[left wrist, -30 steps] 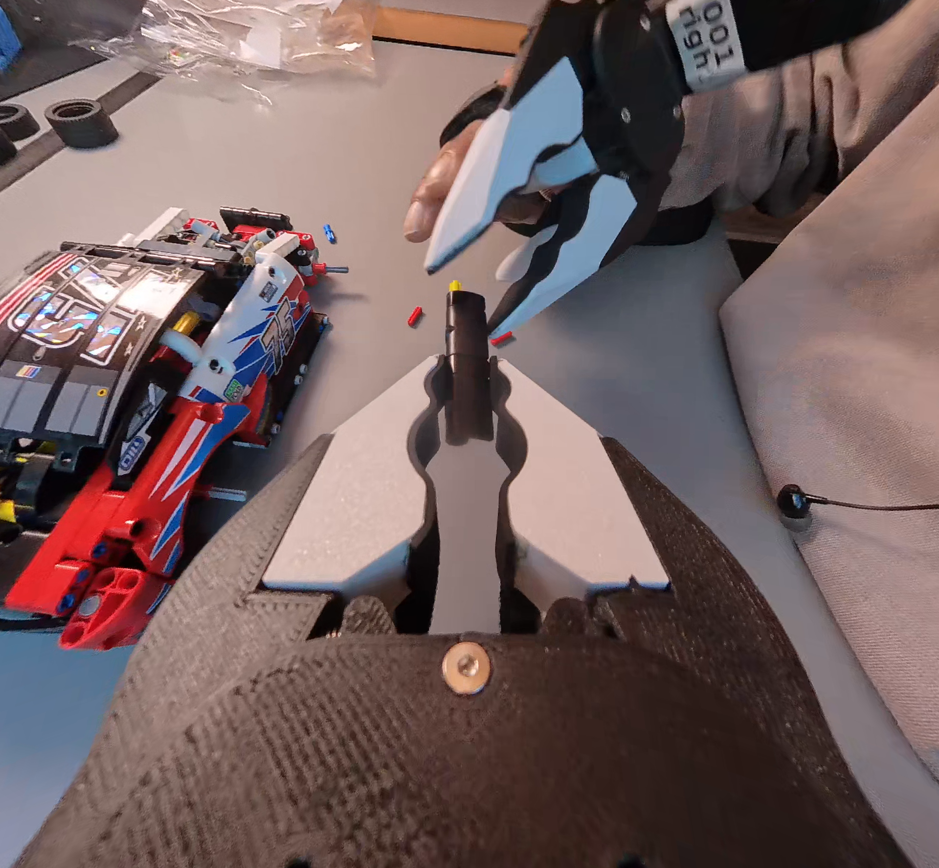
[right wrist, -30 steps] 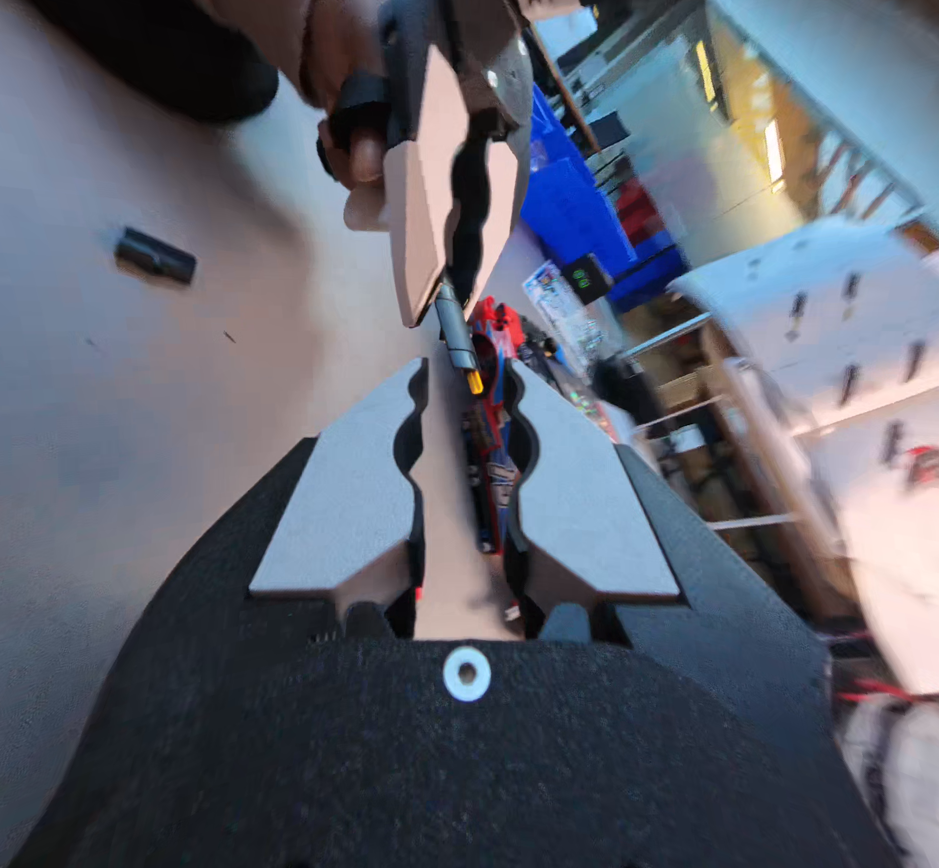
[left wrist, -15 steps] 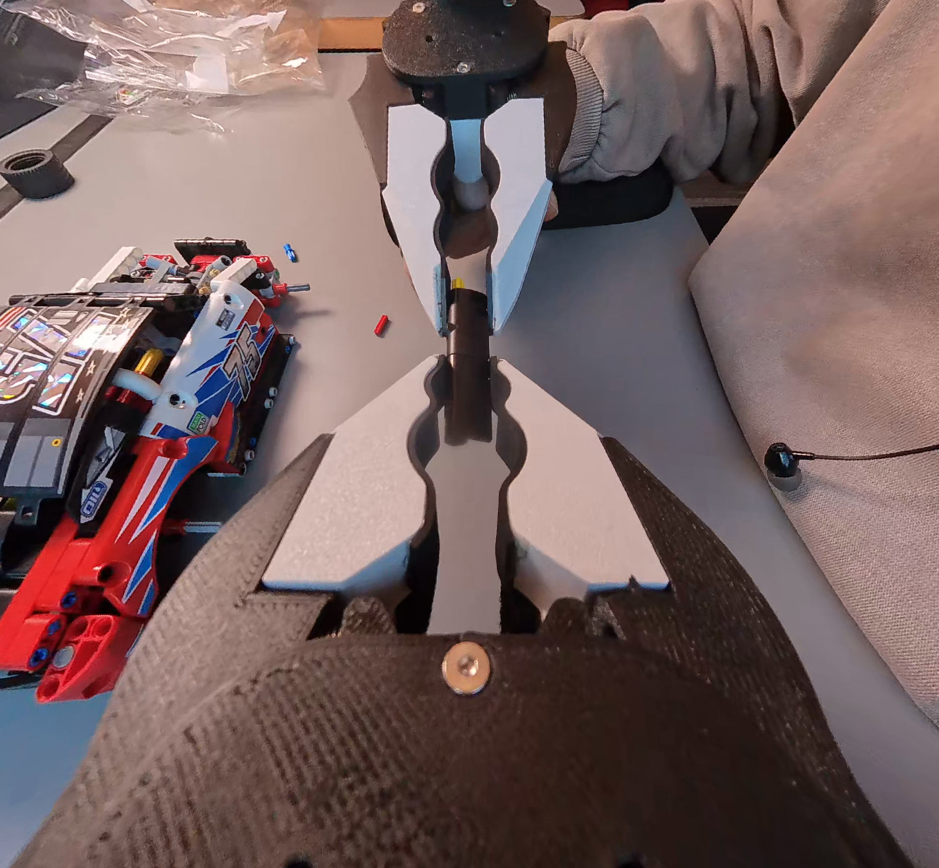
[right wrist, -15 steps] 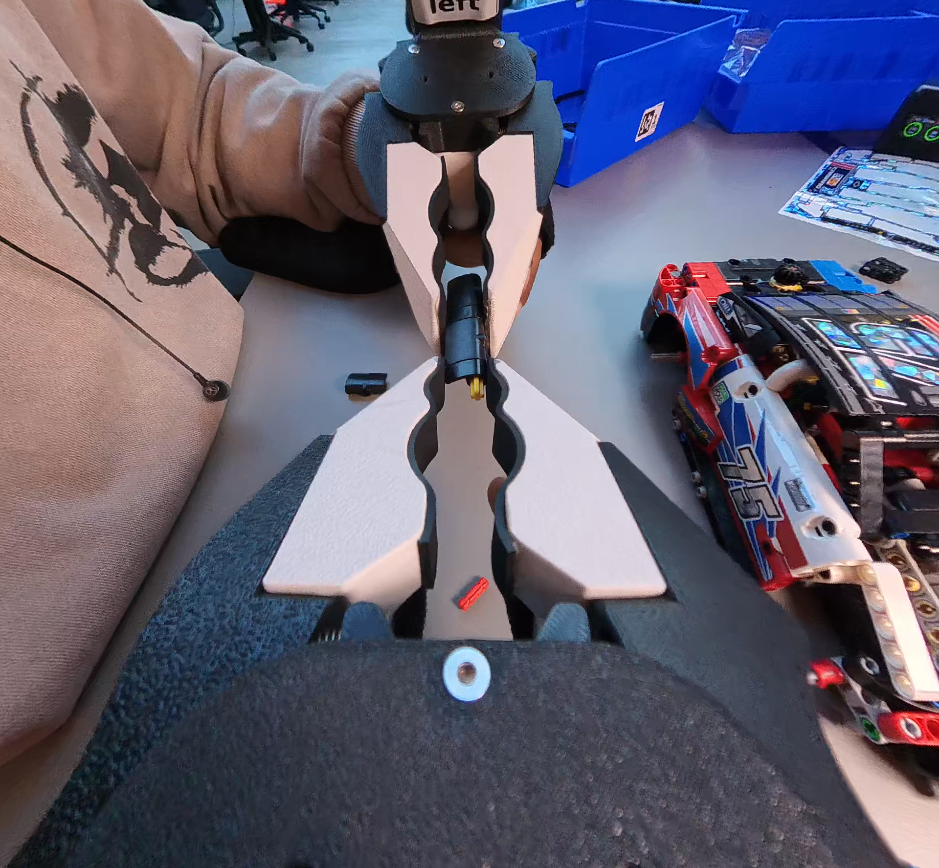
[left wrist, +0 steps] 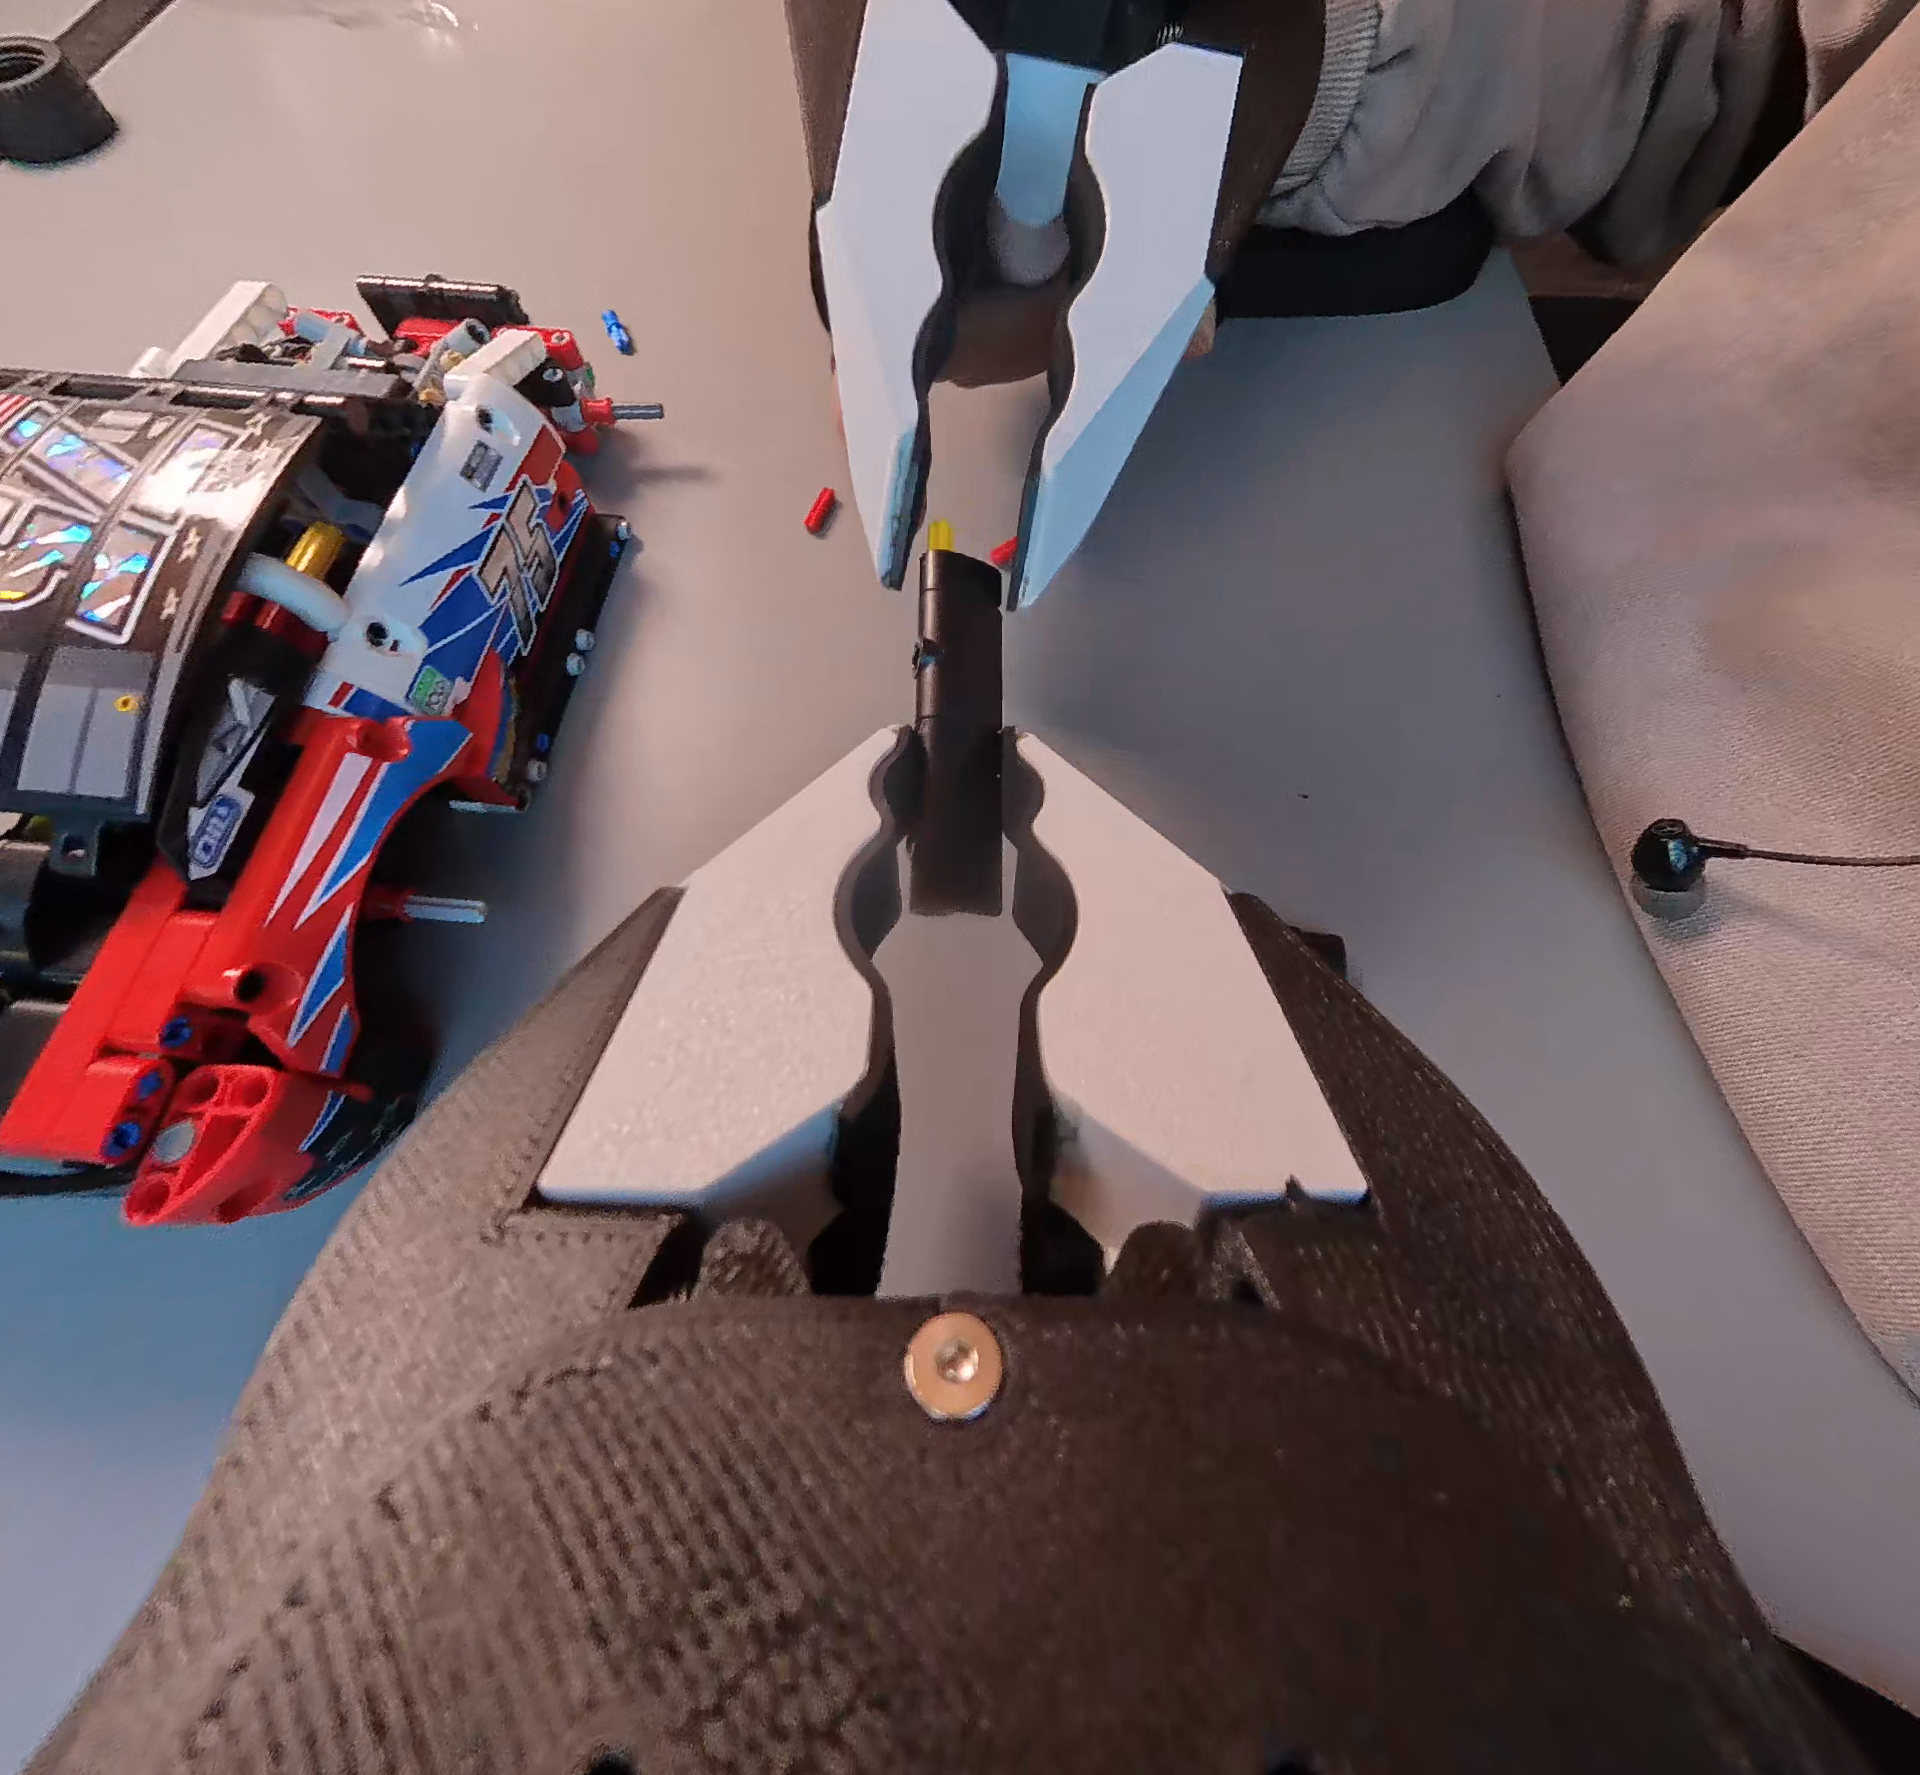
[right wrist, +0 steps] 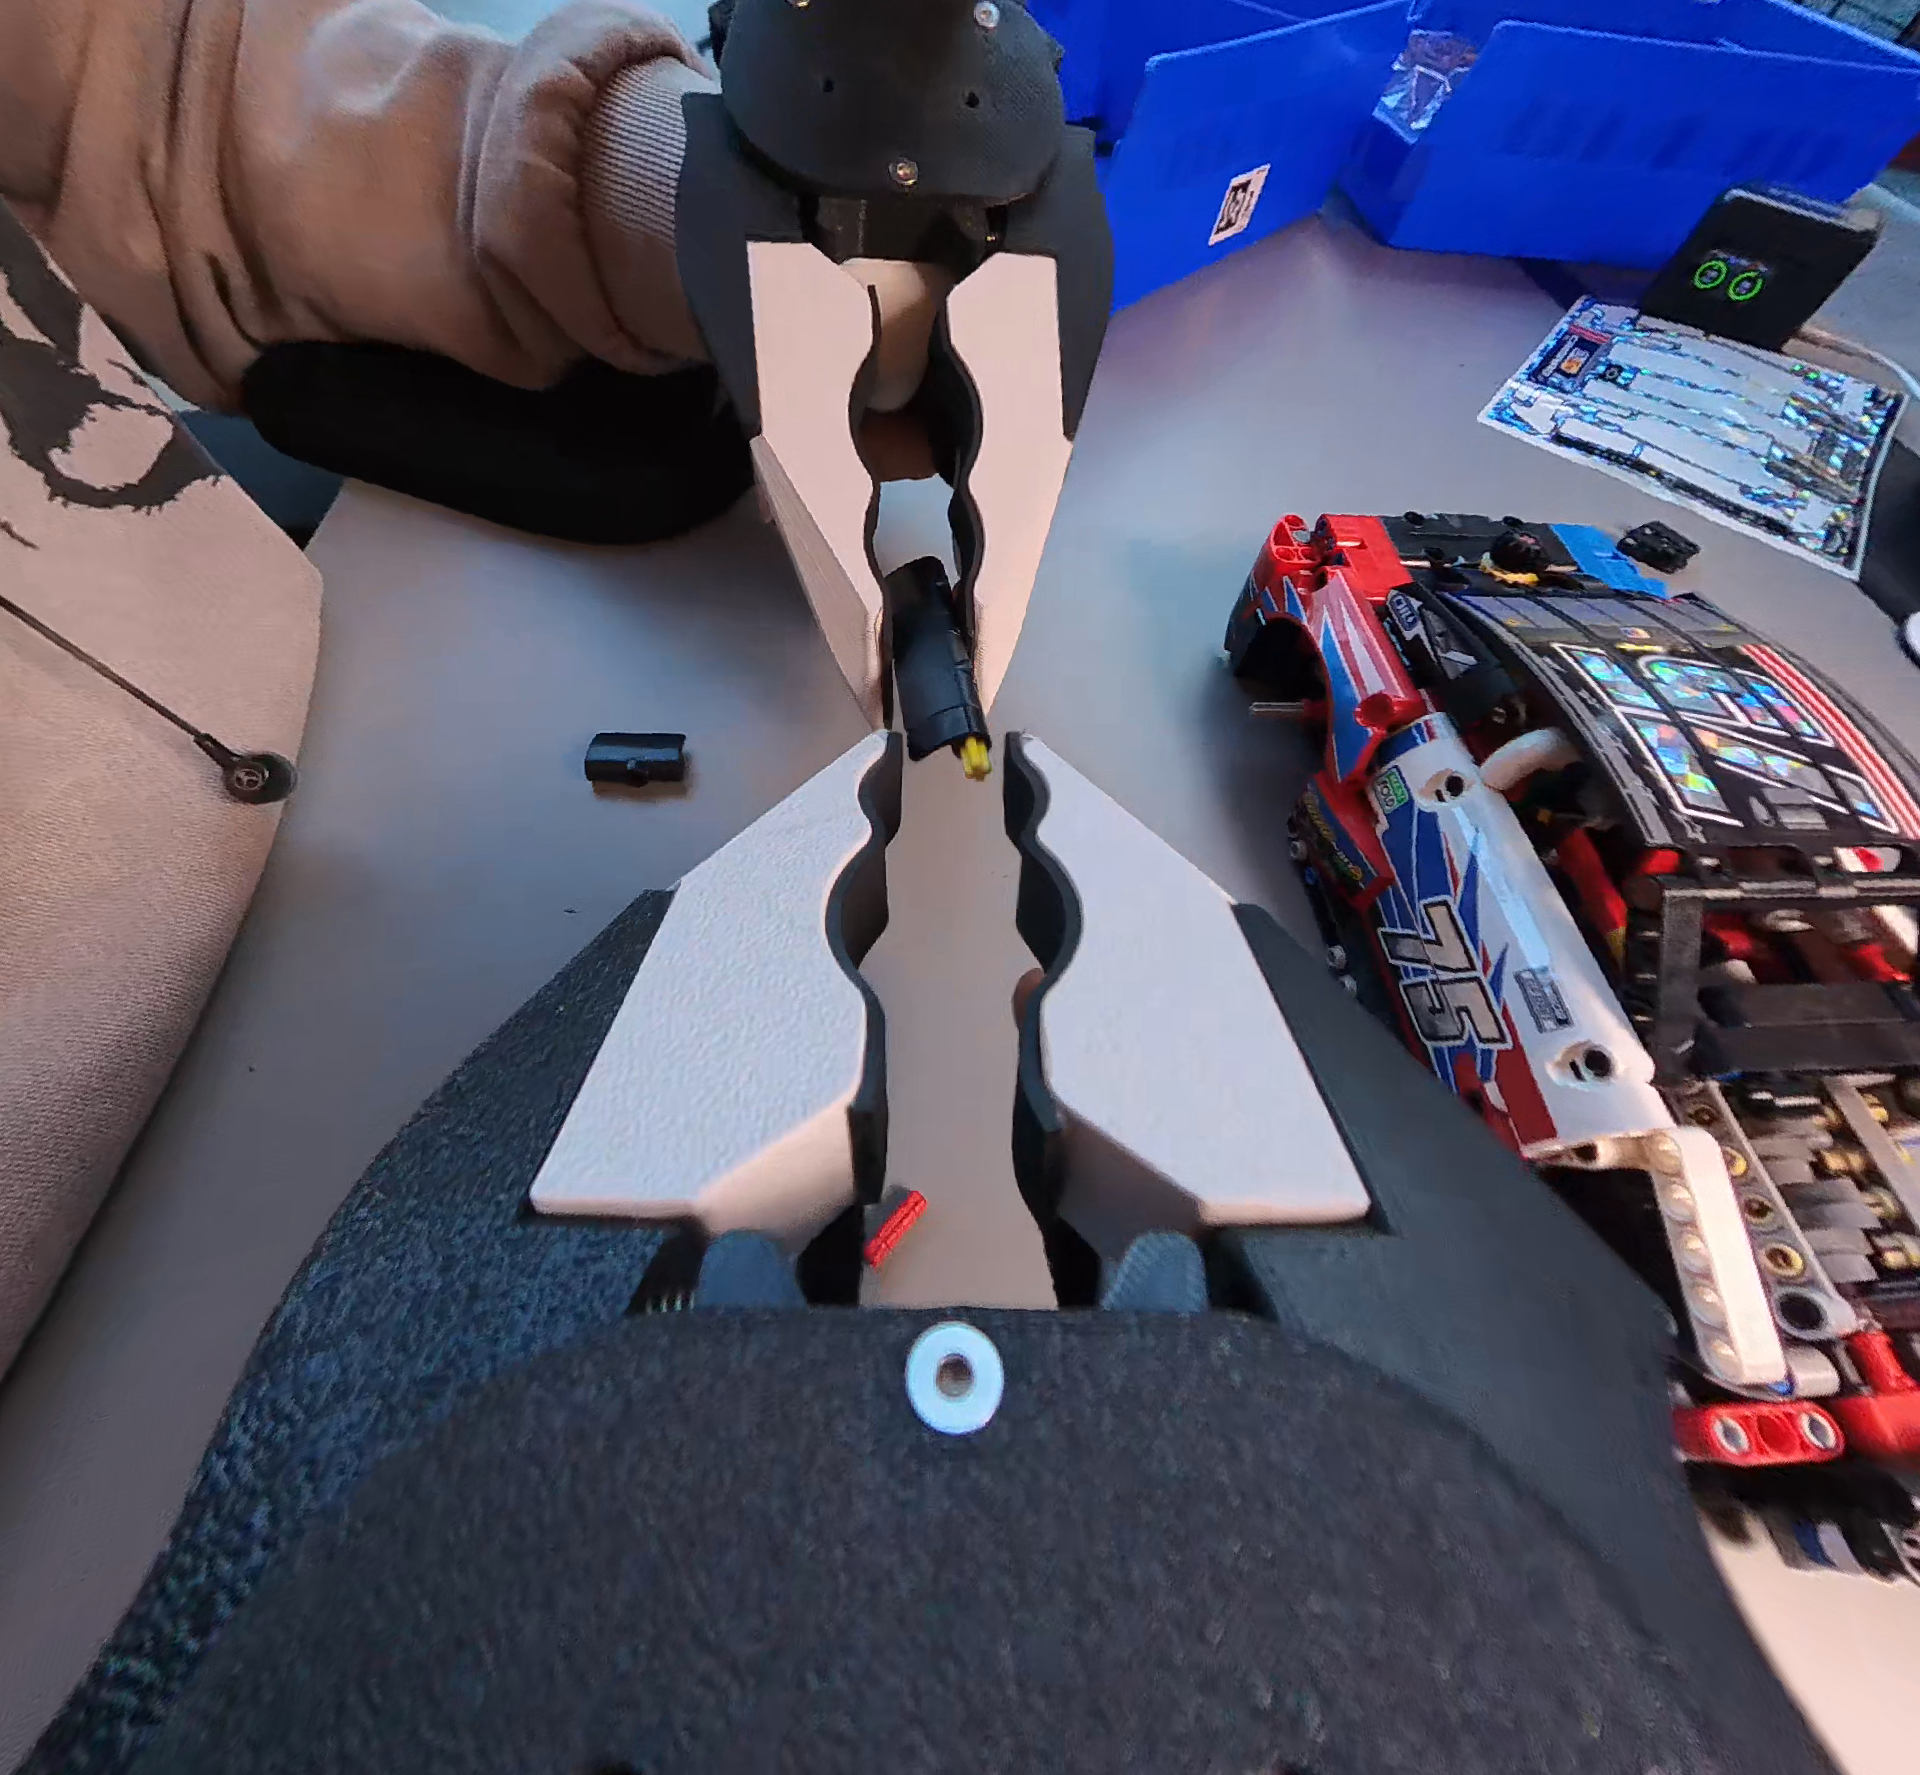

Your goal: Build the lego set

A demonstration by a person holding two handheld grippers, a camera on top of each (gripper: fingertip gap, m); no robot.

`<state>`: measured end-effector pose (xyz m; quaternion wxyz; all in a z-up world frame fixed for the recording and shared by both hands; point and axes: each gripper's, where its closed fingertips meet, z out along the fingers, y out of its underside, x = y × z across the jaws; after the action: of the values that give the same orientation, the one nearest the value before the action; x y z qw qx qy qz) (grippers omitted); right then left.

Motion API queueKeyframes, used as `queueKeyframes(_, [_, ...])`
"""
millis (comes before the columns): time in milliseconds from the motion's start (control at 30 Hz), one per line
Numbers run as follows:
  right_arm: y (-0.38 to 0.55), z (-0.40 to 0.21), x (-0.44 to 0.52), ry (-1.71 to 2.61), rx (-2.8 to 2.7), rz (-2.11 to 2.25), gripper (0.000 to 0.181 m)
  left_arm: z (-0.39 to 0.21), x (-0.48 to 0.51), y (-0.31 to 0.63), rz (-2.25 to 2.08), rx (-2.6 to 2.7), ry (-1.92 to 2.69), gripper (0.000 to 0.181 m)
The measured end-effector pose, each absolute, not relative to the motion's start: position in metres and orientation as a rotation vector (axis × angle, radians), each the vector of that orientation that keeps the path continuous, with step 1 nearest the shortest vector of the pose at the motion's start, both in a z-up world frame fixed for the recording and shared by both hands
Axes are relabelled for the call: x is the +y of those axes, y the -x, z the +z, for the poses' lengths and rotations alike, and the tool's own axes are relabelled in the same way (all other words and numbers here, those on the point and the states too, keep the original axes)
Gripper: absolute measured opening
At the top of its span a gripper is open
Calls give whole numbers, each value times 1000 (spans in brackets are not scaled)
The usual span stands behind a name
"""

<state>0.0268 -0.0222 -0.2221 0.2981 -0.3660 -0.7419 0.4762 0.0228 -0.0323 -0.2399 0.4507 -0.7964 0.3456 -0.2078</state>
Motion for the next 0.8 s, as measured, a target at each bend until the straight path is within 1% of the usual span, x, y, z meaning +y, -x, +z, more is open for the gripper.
queueKeyframes(100, [-30, -220, -14, 1021, -1946, 1296, 22, -245, -34, -12, -501, 826, 2004, 14])
queueKeyframes(200, [-37, -221, -16, 1024, -1982, 1311, 19, -259, -37, -4, -490, 822, 2061, 14])
queueKeyframes(400, [-55, -250, -61, 891, -2389, 1216, 18, -272, -37, -5, -469, 856, 2119, 14])
queueKeyframes(433, [-56, -254, -68, 863, -2451, 1184, 19, -272, -37, -5, -469, 857, 2119, 14])
queueKeyframes(700, [-36, -273, -107, 536, -2797, 918, 52, -268, -30, 5, -413, 791, 2102, 14])
queueKeyframes(800, [-33, -283, -115, 439, -2897, 829, 54, -266, -25, 13, -381, 746, 2097, 14])
